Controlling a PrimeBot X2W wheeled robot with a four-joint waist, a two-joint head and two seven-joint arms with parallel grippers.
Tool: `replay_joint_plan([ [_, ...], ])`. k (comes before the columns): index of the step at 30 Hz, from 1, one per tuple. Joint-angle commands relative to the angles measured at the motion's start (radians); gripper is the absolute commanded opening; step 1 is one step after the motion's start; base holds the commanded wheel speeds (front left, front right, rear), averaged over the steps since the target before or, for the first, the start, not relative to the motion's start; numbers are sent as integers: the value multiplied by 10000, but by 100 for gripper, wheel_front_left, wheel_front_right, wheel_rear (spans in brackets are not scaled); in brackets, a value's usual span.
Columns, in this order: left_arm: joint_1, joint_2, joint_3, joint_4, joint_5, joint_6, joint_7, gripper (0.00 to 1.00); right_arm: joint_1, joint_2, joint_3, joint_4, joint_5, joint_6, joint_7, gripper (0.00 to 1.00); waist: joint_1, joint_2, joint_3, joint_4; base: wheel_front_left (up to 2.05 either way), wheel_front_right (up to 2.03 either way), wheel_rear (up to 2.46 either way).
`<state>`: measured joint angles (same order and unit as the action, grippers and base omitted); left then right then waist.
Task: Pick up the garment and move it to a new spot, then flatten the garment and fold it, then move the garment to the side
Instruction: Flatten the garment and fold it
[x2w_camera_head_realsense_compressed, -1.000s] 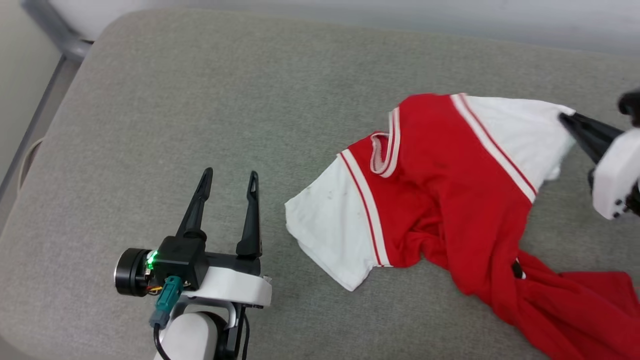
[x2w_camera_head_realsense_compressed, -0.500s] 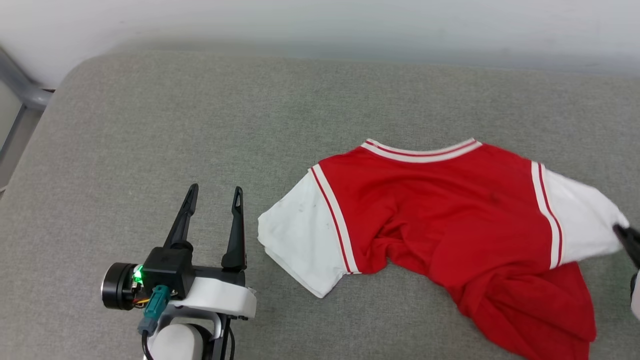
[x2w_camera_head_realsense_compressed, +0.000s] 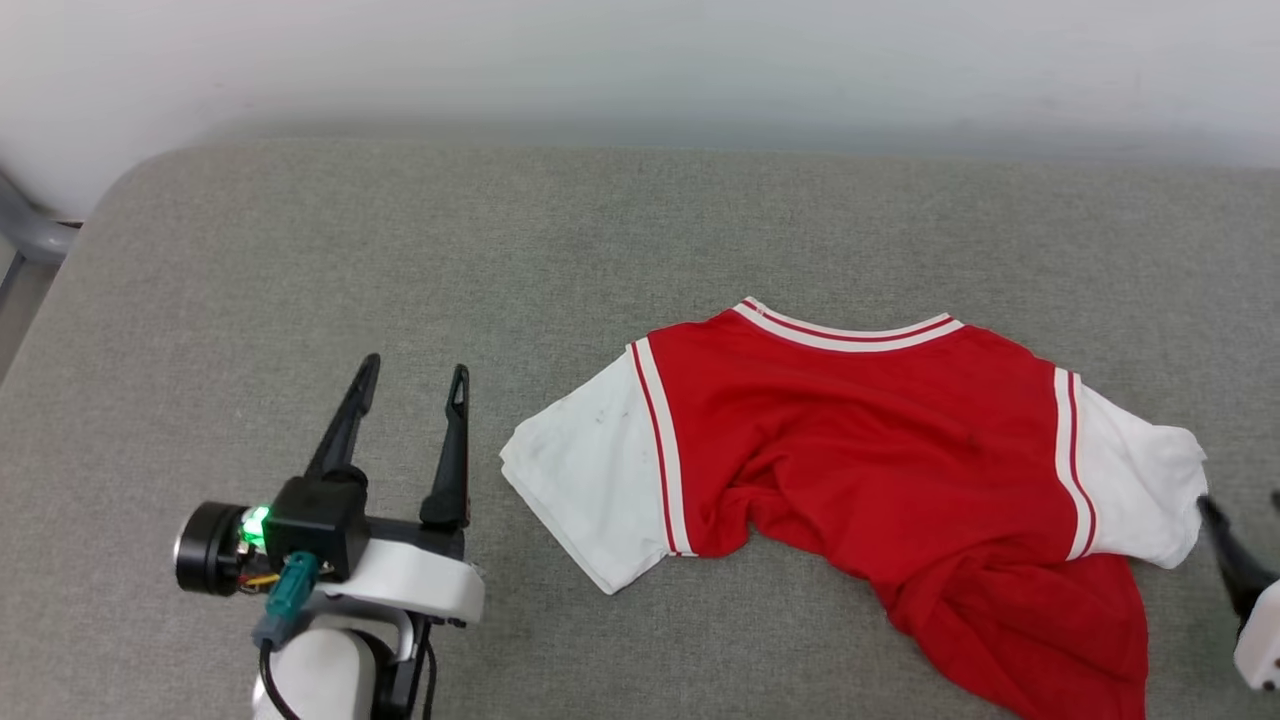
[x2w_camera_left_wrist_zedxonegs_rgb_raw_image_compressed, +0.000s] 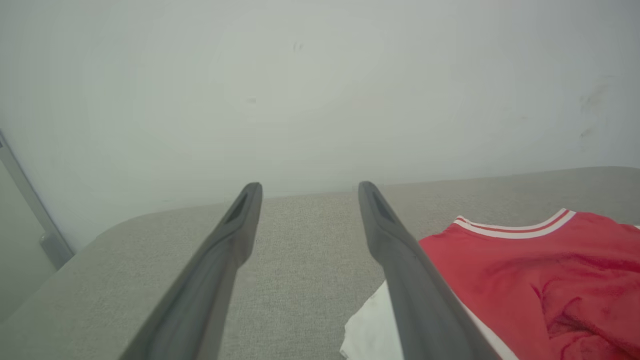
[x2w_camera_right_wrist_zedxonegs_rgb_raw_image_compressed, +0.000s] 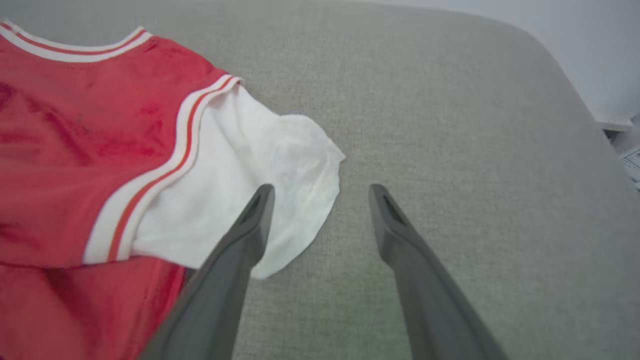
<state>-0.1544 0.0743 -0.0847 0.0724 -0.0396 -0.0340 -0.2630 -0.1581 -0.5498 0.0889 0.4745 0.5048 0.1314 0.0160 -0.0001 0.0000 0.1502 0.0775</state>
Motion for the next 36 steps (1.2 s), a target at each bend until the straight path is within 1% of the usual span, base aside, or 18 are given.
replay_joint_plan([
  [1,-140,70,41,35,27,-38,-26,100,0,90,-126,-85,-107,-14,-124,100,1,0,-37,-33,0,0,0],
  [6,-825,524,-14,235,42,-472,-26,100,44,830,-1251,-1045,-1290,-14,-1020,100,1,0,-121,-148,0,0,0],
  [8,-1211,788,-153,468,-35,-653,-26,100,123,1181,-1448,-1502,-1684,-14,-1078,100,1,0,-129,-203,0,0,0],
  [11,-1864,1105,-420,1031,-550,-881,32,100,233,1561,-1624,-2234,-2207,-14,-963,100,1,0,-95,-299,0,0,0],
  [13,-2486,1482,-781,1295,-804,-933,398,100,295,1823,-1650,-2680,-2443,-14,-825,100,1,0,-44,-352,0,0,0],
  [16,-3177,2030,-1772,1539,-1547,-951,1460,100,420,2061,-1652,-3234,-2822,-14,-581,100,1,0,53,-418,0,0,0],
  [19,-3873,2598,-2767,1644,-3068,-947,2997,100,521,2309,-1681,-3635,-3036,-14,-430,100,1,0,144,-481,0,0,0],
  [21,-4219,3033,-3367,1702,-4114,-949,4284,100,600,2416,-1661,-3824,-3154,-14,-350,100,1,0,208,-537,0,0,0],
  [23,-4635,3574,-3964,1545,-4762,-950,5204,100,588,2548,-1583,-3997,-3222,-14,-278,100,1,0,289,-616,0,0,0],
  [28,-5171,4486,-5527,1284,-6420,-954,7480,100,556,2735,-1474,-4286,-3338,-14,-206,100,1,0,469,-791,0,0,0],
  [32,-5631,5080,-6547,1257,-7214,-953,8714,100,372,2831,-1325,-4386,-3374,-14,-153,100,1,0,693,-947,0,0,0],
  [36,-6072,5461,-7487,1614,-7675,-953,9470,100,166,2838,-1172,-4392,-3418,-14,-148,100,1,0,968,-1098,0,0,0],
])
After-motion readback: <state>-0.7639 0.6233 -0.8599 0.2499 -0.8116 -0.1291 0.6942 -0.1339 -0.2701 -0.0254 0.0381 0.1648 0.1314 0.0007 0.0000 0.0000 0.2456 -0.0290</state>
